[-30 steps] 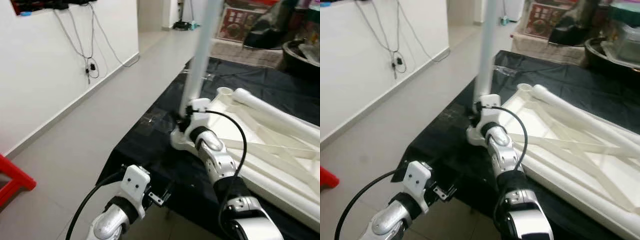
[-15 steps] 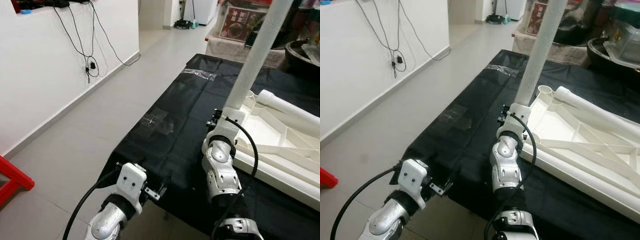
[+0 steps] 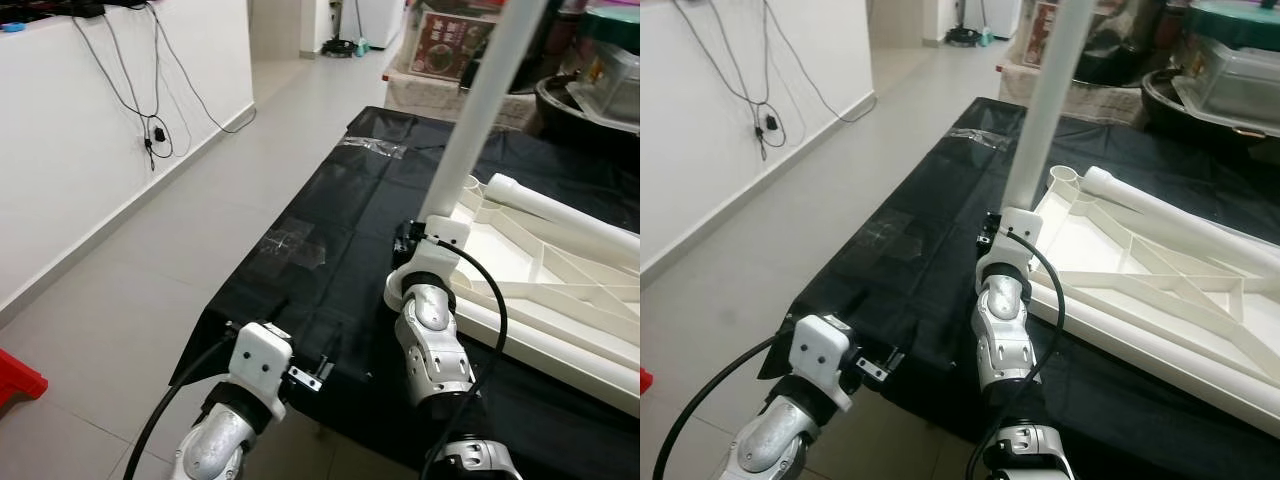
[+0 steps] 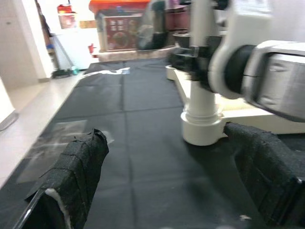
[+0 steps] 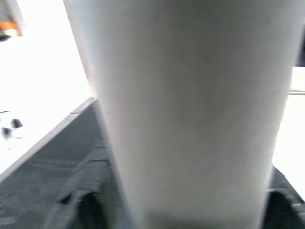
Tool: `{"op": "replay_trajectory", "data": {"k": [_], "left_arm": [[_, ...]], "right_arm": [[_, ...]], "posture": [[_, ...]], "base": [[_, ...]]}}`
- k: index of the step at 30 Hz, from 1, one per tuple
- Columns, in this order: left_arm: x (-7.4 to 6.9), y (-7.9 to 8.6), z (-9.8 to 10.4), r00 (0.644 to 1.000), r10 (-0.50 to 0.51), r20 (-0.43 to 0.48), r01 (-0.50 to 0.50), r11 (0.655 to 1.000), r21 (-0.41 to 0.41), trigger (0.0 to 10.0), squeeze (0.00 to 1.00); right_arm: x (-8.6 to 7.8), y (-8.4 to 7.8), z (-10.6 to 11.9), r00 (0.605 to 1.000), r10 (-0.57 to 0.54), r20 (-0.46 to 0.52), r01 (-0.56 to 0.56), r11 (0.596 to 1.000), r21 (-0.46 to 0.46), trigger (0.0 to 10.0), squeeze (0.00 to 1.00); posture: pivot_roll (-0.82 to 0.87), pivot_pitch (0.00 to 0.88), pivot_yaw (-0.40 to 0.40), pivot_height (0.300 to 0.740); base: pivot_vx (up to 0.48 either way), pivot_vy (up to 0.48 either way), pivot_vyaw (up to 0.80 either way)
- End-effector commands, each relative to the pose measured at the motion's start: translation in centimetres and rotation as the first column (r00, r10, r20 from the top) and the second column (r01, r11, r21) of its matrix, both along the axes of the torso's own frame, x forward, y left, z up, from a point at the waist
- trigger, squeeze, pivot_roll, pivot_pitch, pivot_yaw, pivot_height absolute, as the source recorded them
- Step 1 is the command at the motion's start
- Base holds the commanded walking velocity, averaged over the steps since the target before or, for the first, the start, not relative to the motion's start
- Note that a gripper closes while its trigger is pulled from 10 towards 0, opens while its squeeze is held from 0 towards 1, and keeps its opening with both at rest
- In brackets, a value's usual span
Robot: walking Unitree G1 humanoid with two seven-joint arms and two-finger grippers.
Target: Building children table
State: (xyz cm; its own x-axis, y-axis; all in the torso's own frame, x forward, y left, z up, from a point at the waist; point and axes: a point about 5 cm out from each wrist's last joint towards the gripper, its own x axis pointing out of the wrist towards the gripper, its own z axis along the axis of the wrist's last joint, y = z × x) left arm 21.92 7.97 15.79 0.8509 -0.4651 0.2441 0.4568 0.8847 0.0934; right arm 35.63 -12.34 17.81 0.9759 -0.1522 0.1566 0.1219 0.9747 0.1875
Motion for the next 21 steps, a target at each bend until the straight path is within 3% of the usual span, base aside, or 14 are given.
{"op": "replay_trajectory", "data": {"k": [1, 2, 3, 7, 9, 10, 12, 13, 14, 16, 18, 19, 20, 21], "left_arm": [[-0.2, 0.0, -0.5, 1.0, -0.009, -0.013, 0.009, 1.0, 0.015, 10.0, 0.0], [-0.2, -0.1, -0.5, 1.0, -0.009, -0.013, 0.01, 1.0, 0.014, 10.0, 0.0], [-0.2, -0.1, -0.6, 1.0, -0.017, -0.021, 0.018, 1.0, 0.015, 10.0, 0.0], [-0.2, -0.2, -0.7, 0.999, -0.026, -0.029, 0.027, 0.999, 0.022, 10.0, 0.0], [-0.2, -0.3, -0.8, 0.999, -0.029, -0.032, 0.03, 0.999, 0.025, 10.0, 0.0], [-0.2, -0.3, -0.8, 0.999, -0.029, -0.032, 0.03, 0.999, 0.025, 10.0, 0.0], [-0.3, -0.3, -0.8, 0.999, -0.033, -0.033, 0.033, 0.999, 0.026, 10.0, 0.0], [-0.3, -0.3, -0.8, 0.999, -0.033, -0.033, 0.033, 0.999, 0.026, 10.0, 0.0], [-0.3, -0.3, -0.8, 0.999, -0.037, -0.034, 0.038, 0.999, 0.026, 10.0, 0.0], [-0.3, -0.3, -0.8, 0.999, -0.037, -0.034, 0.038, 0.999, 0.026, 10.0, 0.0], [-0.4, -0.5, -0.9, 0.997, -0.06, -0.041, 0.061, 0.998, 0.028, 10.0, 0.0], [-0.4, -0.5, -0.9, 0.997, -0.06, -0.041, 0.061, 0.998, 0.028, 10.0, 0.0], [-0.5, -0.6, -1.0, 0.997, -0.068, -0.045, 0.069, 0.997, 0.027, 10.0, 0.0], [-0.5, -0.6, -1.0, 0.997, -0.068, -0.045, 0.069, 0.997, 0.027, 10.0, 0.0]], "right_arm": [[0.2, 1.0, -0.2, 0.994, 0.105, 0.004, -0.105, 0.994, 0.03, 10.0, 1.0], [0.3, 1.2, -0.1, 0.99, 0.14, 0.009, -0.14, 0.989, 0.046, 10.0, 1.0], [0.6, 1.9, 0.5, 0.945, 0.324, 0.036, -0.326, 0.943, 0.07, 10.0, 0.0], [0.8, 2.3, 1.3, 0.871, 0.487, 0.066, -0.491, 0.87, 0.053, 10.0, 0.0], [0.5, 2.7, 1.7, 0.693, 0.72, 0.032, -0.72, 0.694, -0.011, 10.0, 0.0], [0.5, 2.7, 1.7, 0.693, 0.72, 0.032, -0.72, 0.694, -0.011, 10.0, 0.0], [0.1, 2.5, 1.7, 0.523, 0.852, -0.032, -0.851, 0.52, -0.073, 10.0, 0.0], [0.1, 2.5, 1.7, 0.523, 0.852, -0.032, -0.851, 0.52, -0.073, 10.0, 0.0], [-0.1, 2.3, 1.7, 0.413, 0.907, -0.075, -0.909, 0.407, -0.087, 10.0, 0.0], [-0.1, 2.3, 1.7, 0.413, 0.907, -0.075, -0.909, 0.407, -0.087, 10.0, 0.0], [-0.3, 2.2, 1.3, 0.201, 0.964, -0.174, -0.977, 0.185, -0.108, 10.0, 0.0], [-0.3, 2.2, 1.3, 0.201, 0.964, -0.174, -0.977, 0.185, -0.108, 10.0, 0.0], [-0.3, 2.5, 1.3, 0.123, 0.974, -0.192, -0.989, 0.105, -0.1, 10.0, 0.0], [-0.3, 2.5, 1.3, 0.123, 0.974, -0.192, -0.989, 0.105, -0.1, 10.0, 0.0]], "posture": [[0.11, 0.097, -0.059, 0.74], [0.11, 0.097, -0.059, 0.74], [0.11, 0.102, -0.057, 0.74], [0.11, 0.104, -0.056, 0.74], [0.11, 0.106, -0.058, 0.74], [0.11, 0.106, -0.058, 0.74], [0.12, 0.106, -0.06, 0.74], [0.12, 0.106, -0.06, 0.74], [0.12, 0.107, -0.062, 0.74], [0.12, 0.107, -0.062, 0.74], [0.13, 0.109, -0.063, 0.74], [0.13, 0.109, -0.063, 0.74], [0.13, 0.109, -0.064, 0.74], [0.13, 0.109, -0.064, 0.74]], "base": [[0.0, 0.0, 0.0], [0.0, 0.0, 0.0], [0.0, 0.0, 0.0], [0.0, 0.0, 0.0], [0.0, 0.0, 0.0], [0.0, 0.0, 0.0], [0.0, 0.0, 0.0], [0.0, 0.0, 0.0], [0.0, 0.0, 0.0], [0.0, 0.0, 0.0], [0.0, 0.0, 0.0], [0.0, 0.0, 0.0], [0.0, 0.0, 0.0], [0.0, 0.0, 0.0]]}}
